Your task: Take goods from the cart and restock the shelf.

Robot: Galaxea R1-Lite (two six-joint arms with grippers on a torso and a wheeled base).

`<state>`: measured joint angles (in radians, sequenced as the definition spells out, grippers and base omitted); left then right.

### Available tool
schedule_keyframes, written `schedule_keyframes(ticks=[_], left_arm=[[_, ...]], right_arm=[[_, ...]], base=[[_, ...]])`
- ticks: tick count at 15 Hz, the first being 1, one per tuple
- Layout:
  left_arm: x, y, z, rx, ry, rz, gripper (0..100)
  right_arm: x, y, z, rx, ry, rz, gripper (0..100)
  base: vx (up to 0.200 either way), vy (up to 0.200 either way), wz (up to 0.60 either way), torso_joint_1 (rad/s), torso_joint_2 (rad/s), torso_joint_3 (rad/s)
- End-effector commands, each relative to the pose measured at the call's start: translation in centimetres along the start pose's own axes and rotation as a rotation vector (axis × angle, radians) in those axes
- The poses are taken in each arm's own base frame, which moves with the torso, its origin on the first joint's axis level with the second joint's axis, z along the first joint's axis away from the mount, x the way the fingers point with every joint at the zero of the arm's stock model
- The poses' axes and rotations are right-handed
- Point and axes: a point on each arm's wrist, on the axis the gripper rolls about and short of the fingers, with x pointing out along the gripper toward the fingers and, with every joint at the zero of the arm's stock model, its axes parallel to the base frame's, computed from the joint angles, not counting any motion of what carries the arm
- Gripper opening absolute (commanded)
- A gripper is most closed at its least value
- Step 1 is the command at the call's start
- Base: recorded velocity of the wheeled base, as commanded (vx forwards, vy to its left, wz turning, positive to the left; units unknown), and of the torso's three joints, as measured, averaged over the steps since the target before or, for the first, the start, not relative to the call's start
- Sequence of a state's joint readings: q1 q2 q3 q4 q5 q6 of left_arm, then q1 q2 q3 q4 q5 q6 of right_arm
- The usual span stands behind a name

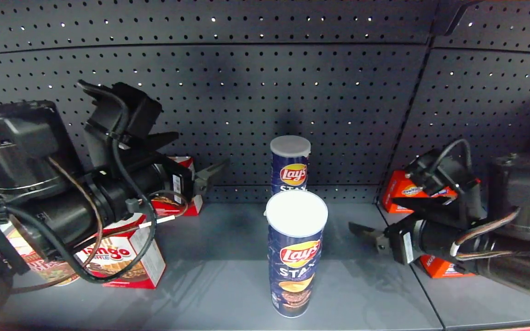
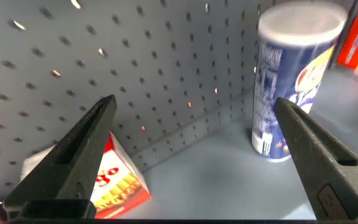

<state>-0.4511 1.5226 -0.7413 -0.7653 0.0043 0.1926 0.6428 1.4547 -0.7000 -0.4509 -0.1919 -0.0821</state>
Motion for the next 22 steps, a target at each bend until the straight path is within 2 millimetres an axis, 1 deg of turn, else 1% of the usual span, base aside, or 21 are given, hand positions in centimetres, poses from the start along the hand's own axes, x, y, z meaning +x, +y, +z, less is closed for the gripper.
schedule_keyframes(ticks=[1, 3, 5, 6, 7, 9, 10, 11, 13, 15, 16, 17, 19, 20, 22], left_arm=[[-2.3, 0.8, 1.9, -0.006, -0.077, 0.043, 100], [-4.4, 3.4, 2.8, -0.001, -0.114, 0.166, 100], [-6.6, 5.1, 2.7, 0.006, -0.124, 0.26, 100], [-7.7, 5.7, 2.6, 0.01, -0.125, 0.302, 100], [-9.4, 6.2, 2.3, 0.017, -0.129, 0.36, 100], [-12.9, 6.5, 1.8, 0.028, -0.138, 0.455, 100], [-14.5, 6.2, 1.3, 0.033, -0.138, 0.492, 100], [-16.1, 5.6, 0.5, 0.033, -0.122, 0.519, 100], [-18.7, 4.3, -0.9, 0.029, -0.1, 0.554, 100], [-20.8, 2.9, -2.8, 0.023, -0.066, 0.569, 100], [-21.3, 2.5, -3.4, 0.02, -0.054, 0.567, 100], [-23.0, 1.1, -5.5, 0.01, -0.02, 0.563, 100], [-24.9, -0.5, -8.0, 0.001, 0.02, 0.538, 100], [-25.6, -1.1, -8.8, -0.003, 0.035, 0.529, 100], [-27.9, -3.0, -11.3, -0.052, 0.079, 0.502, 100]], right_arm=[[-3.7, -3.6, 1.6, 0.055, -0.121, -0.134, 100], [-6.5, -6.2, 2.0, 0.09, -0.187, -0.267, 100], [-8.8, -7.8, 1.3, 0.111, -0.213, -0.372, 100], [-9.8, -8.2, 0.6, 0.116, -0.216, -0.406, 100], [-11.2, -8.6, -0.3, 0.122, -0.222, -0.456, 100], [-13.6, -8.6, -2.0, 0.128, -0.238, -0.548, 100], [-14.7, -8.4, -2.9, 0.132, -0.243, -0.589, 100], [-15.6, -8.2, -4.3, 0.139, -0.234, -0.638, 100], [-17.0, -7.3, -6.6, 0.146, -0.224, -0.699, 100], [-18.2, -6.0, -9.1, 0.15, -0.229, -0.741, 100], [-18.3, -5.7, -9.8, 0.152, -0.224, -0.751, 100], [-18.9, -4.8, -12.0, 0.157, -0.212, -0.772, 100], [-19.5, -3.6, -14.1, 0.157, -0.198, -0.763, 100], [-19.9, -3.2, -14.7, 0.155, -0.199, -0.747, 100], [-20.8, -1.8, -16.8, 0.137, -0.214, -0.628, 100]], base=[[0.0, 0.0, 0.0, 0.0, 0.0, 0.0], [0.0, 0.0, 0.0, 0.0, 0.0, 0.0], [0.0, 0.0, 0.0, 0.0, 0.0, 0.0], [0.0, 0.0, 0.0, 0.0, 0.0, 0.0], [0.0, 0.0, 0.0, 0.0, 0.0, 0.0], [0.0, 0.0, 0.0, 0.0, 0.0, 0.0], [0.0, 0.0, 0.0, 0.0, 0.0, 0.0], [0.0, 0.0, 0.0, 0.0, 0.0, 0.0], [0.0, 0.0, 0.0, 0.0, 0.0, 0.0], [0.0, 0.0, 0.0, 0.0, 0.0, 0.0], [0.0, 0.0, 0.0, 0.0, 0.0, 0.0], [0.0, 0.0, 0.0, 0.0, 0.0, 0.0], [0.0, 0.0, 0.0, 0.0, 0.0, 0.0], [0.0, 0.0, 0.0, 0.0, 0.0, 0.0], [0.0, 0.0, 0.0, 0.0, 0.0, 0.0]])
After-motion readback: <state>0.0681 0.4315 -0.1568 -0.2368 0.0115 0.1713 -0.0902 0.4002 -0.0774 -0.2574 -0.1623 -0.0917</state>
